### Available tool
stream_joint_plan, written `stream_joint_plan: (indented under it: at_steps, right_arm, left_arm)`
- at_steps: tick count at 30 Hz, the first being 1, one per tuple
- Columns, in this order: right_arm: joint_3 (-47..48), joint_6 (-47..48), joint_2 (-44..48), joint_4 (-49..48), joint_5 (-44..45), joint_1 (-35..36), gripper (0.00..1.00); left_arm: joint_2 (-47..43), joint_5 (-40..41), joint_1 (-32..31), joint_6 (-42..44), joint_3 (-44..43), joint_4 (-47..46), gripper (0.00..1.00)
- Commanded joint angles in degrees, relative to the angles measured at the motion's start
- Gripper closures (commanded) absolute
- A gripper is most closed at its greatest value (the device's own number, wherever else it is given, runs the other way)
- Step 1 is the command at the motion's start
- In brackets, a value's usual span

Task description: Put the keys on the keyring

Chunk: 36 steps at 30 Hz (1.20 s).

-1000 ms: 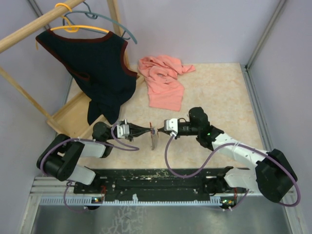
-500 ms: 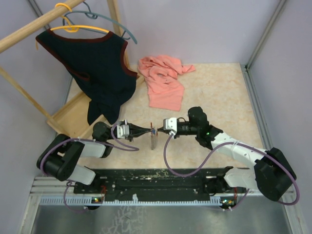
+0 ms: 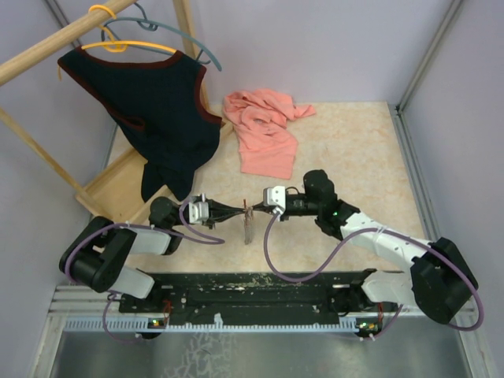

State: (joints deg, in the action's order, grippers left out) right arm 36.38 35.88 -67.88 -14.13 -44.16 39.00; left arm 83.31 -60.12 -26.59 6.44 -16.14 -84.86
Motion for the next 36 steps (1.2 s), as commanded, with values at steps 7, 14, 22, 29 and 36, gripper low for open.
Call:
stream_joint_plan:
  at_steps: [7,14,22,29,36]
  right_arm:
    - [3.0,-1.2,-0.3,-1.2,-1.2,0.7,1.0]
    - [3.1,-2.4,-0.3,-1.0,-1.9,0.7,1.0]
    - [3.0,-2.7,-0.3,-0.2,-2.1,0.7,1.0]
    - [3.2,-2.9,-0.2,0.3,-1.8,0.7,1.0]
    - [3.2,-3.6,-0.3,-0.7,-2.4,0.7,1.0]
  left_arm:
    - [-0.2,-0.5,0.2,1.0,0.0,-2.1,1.0]
    - [-0.7,-0.1,0.2,1.8,0.2,-1.5,1.0]
    - [-1.0,0.2,0.3,2.2,0.4,-0.9,1.0]
    - [-1.3,0.2,0.3,2.5,0.4,-0.6,1.0]
    - [-1.3,-0.2,0.2,2.3,0.3,-0.5,1.0]
